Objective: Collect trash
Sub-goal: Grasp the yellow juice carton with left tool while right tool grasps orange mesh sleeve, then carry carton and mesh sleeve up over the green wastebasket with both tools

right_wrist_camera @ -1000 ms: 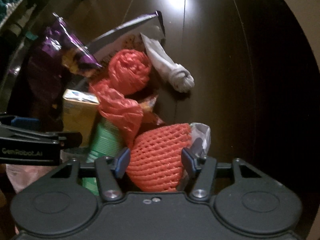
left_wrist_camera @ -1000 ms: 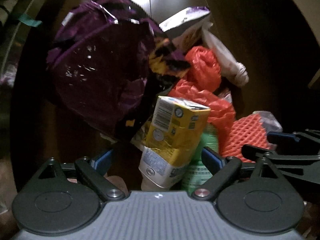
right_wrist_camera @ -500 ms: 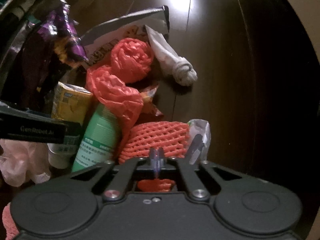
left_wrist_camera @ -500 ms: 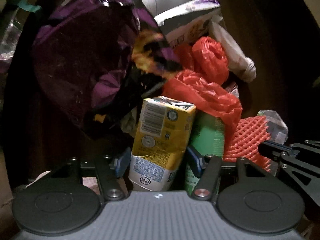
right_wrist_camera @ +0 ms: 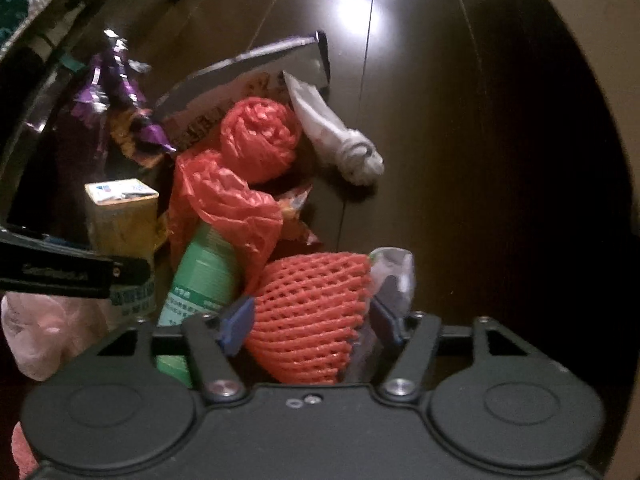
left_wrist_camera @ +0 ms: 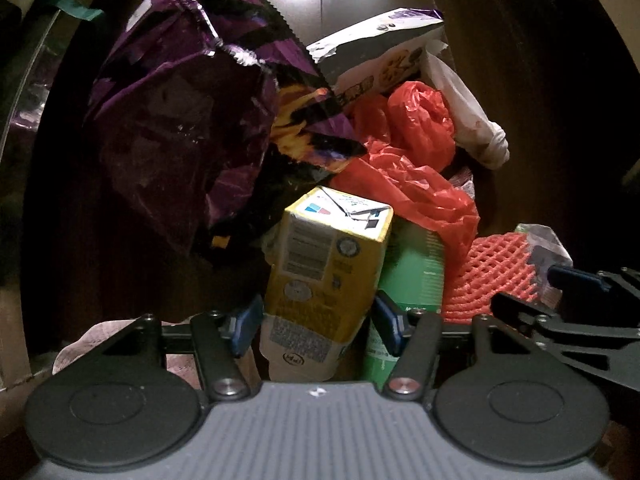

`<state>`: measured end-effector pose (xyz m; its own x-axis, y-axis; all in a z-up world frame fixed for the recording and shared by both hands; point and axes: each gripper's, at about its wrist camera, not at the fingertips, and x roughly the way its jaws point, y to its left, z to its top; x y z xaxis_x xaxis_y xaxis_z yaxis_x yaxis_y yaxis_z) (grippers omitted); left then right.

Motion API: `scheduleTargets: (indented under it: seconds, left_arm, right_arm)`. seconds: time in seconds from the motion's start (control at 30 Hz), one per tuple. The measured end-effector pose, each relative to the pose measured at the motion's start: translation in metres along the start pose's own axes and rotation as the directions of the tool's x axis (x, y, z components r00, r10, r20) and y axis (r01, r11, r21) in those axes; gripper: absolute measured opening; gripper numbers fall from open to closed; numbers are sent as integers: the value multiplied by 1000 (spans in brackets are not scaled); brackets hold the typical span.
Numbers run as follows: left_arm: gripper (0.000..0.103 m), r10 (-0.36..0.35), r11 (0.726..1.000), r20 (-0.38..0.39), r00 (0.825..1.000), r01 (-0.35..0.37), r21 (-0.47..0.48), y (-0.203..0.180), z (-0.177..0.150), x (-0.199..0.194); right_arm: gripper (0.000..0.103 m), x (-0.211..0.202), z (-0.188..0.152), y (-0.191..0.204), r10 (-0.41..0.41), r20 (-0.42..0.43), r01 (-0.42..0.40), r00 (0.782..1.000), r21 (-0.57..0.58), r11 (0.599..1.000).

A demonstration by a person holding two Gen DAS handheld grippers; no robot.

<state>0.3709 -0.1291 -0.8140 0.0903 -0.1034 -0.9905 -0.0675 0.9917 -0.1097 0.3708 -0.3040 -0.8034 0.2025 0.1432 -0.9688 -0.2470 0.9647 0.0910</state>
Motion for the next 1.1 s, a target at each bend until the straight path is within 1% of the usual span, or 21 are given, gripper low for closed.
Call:
scheduleTargets:
  seconds: [0.13, 0.2, 0.27, 0.3, 0.37, 0.47, 0.53, 0.63, 0.73, 0.87, 0.93, 1.0, 1.1]
  left_arm:
    - [59, 0, 1000, -3, 1000, 0, 14, -1, -1, 3]
    - [59, 1, 1000, -6, 1000, 0, 19, -2, -1, 5]
    - [58, 2, 1000, -9, 1000, -1, 19, -3, -1, 6]
    - [58, 4, 1000, -8, 1000, -4, 20, -3, -2, 5]
    - [58, 6, 1000, -7, 1000, -6, 20, -4, -3, 1]
    - [57, 7, 1000, -3, 1000, -7, 14, -5, -5, -13]
    - [57, 6, 1000, 6, 1000, -6, 13, -7, -8, -29]
    - [56, -3, 1000, 15, 1000, 3, 6, -8, -11, -63]
    - [56, -3, 1000, 27, 1000, 3, 4, -9, -15, -104]
    - [56, -16, 999, 27, 999, 17, -30, -7, -20, -176]
    - [56, -22, 999, 21, 1000, 22, -38, -7, -21, -214]
    - [56, -28, 999, 32, 999, 29, -35, -8, -22, -261]
    - [56, -27, 999, 47, 999, 29, -40, -7, -21, -328]
  right_arm:
    - [65, 20, -1, 4, 15, -29, -15, 999, -2, 1000]
    - [52, 27, -3, 6, -5, -38, 4, 999, -21, 1000]
    - [22, 30, -4, 8, -28, -45, 27, 999, -24, 999]
    - [15, 28, -5, 7, -31, -44, 30, 999, -18, 999]
    - [10, 19, -8, 9, -33, -22, 32, 999, -19, 999]
    - [9, 2, -12, 16, -45, 0, 45, 999, -49, 998]
    - [9, -19, -14, 17, -33, 9, 33, 999, -30, 999]
    - [9, -54, -14, 20, -14, 25, 14, 1000, -6, 1000]
    - [9, -99, -10, 25, 37, 47, -38, 998, 3, 999]
    - [9, -162, 0, 35, 58, 75, -56, 996, -31, 998]
    - [9, -203, 11, 39, 76, 91, -73, 993, -38, 997]
    - [9, -239, 24, 45, 89, 102, -84, 991, -53, 995]
    - [9, -306, 45, 58, 113, 117, -102, 987, -92, 991]
